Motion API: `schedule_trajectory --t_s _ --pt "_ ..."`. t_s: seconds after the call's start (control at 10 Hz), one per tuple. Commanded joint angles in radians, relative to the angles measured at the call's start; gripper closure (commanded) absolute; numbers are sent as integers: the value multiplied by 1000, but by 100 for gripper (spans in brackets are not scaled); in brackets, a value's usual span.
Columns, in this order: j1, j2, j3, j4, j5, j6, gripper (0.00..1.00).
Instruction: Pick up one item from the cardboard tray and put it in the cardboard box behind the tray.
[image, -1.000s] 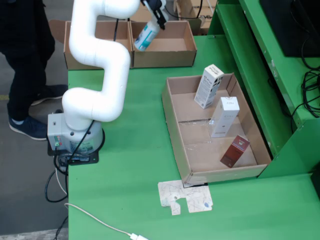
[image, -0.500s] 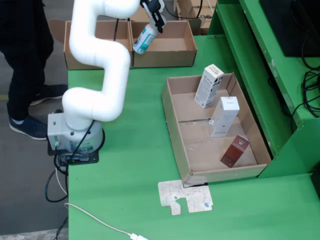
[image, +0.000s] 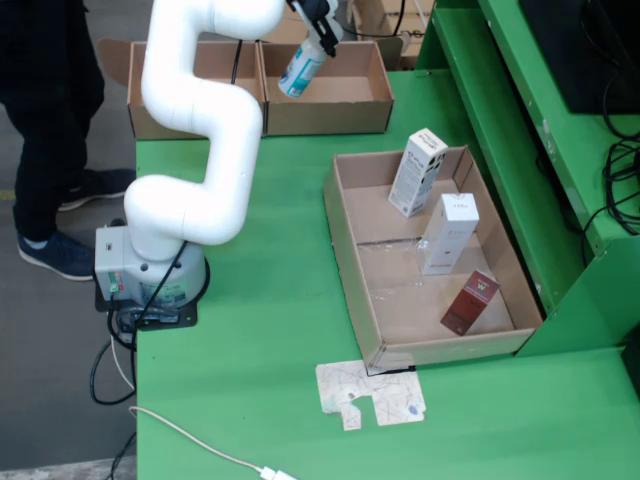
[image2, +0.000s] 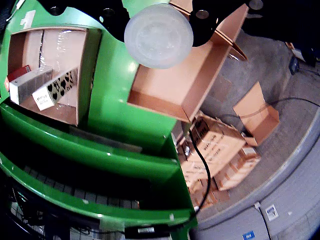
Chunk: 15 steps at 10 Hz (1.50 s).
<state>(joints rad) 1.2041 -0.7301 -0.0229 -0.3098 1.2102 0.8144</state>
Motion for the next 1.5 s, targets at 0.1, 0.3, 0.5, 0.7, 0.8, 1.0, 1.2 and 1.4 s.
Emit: schedule_trajectory --t_s 0.1,0.3,0.5,0.7,0.8,1.0,1.2,1.4 --pt "-28 12 23 177 -47 -58 100" --pt "-33 13 23 190 -52 -61 100" --pt "-67 4 23 139 -5 -51 100" --pt "-75 4 23 117 8 -45 100" --pt "-81 1 23 105 23 -35 100" --pt "-97 -4 23 70 65 -3 100" --pt "-109 -12 23 56 89 10 100" --pt "-102 -19 23 64 94 31 100"
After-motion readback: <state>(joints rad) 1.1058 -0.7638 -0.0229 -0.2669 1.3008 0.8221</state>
